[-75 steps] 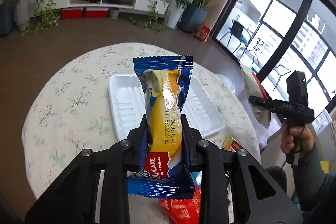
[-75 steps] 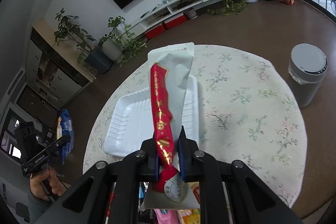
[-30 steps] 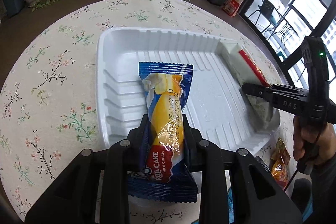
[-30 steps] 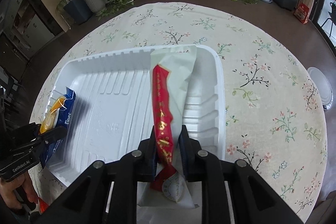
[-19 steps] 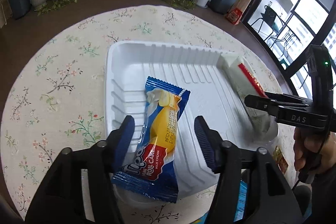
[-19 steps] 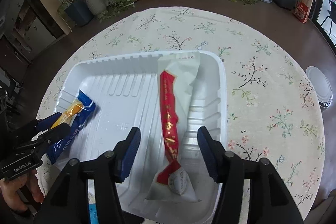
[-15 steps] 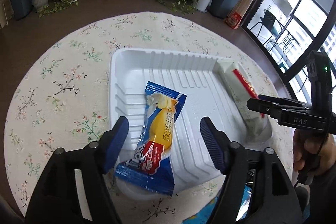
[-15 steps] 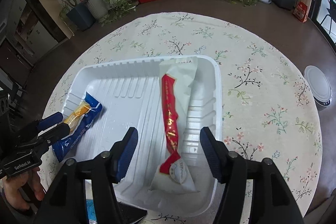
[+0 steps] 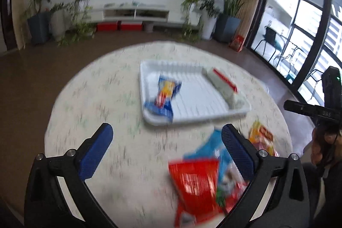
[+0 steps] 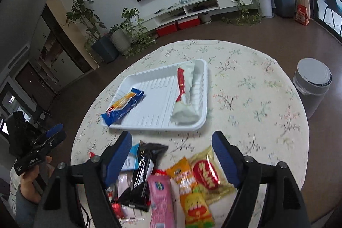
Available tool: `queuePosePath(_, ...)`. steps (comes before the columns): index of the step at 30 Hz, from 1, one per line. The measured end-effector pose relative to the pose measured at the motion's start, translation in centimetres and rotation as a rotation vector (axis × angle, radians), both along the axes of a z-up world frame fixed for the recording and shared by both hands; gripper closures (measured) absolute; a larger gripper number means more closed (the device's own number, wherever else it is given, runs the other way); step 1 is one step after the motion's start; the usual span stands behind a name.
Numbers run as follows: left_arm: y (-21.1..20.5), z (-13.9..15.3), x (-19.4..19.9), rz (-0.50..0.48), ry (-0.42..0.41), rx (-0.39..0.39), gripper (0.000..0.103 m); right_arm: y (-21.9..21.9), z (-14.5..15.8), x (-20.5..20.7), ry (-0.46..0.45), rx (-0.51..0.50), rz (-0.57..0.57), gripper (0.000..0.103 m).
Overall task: Organize snacks
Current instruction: 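Grasp the red chip bag with the left gripper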
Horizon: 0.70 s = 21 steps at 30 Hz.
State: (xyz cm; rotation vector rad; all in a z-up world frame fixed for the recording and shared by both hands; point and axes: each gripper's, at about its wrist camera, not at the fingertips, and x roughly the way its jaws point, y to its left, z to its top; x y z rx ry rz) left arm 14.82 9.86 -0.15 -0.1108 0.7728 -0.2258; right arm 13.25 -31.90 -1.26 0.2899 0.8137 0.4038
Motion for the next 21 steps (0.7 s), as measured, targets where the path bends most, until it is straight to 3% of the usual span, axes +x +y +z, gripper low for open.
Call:
queuePosePath(3, 0.5, -1.1, -3.4, 0.025, 0.023, -0.088, 0.0, 0.0, -0.6, -3.9, -0.006, -0.011, -0.002, 0.023)
queuePosePath(6, 0.0, -2.5, -5.6, 0.025, 0.053, -0.115, 0.0, 0.2, -1.7, -7.3, 0.008, -0.012, -0.008, 0.023)
queuePosePath(11, -2.5, -4.4, -7.4, -0.018, 0.086, -0.016, 0.0, 0.2, -3.2, -10.9, 0.055, -0.054, -0.055, 0.023)
queuePosePath(19, -3.7, -5.5, -5.9, -0.048, 0.138, 0.024, 0.001, 0.5, -3.4, -12.8, 0.048, -0.134, -0.069, 0.023)
queuePosePath(21, -4.0, -5.7, -5.1, -0.051, 0.153, 0.038, 0.006, 0.7, -3.8, -12.9, 0.057, -0.126, -0.06, 0.023)
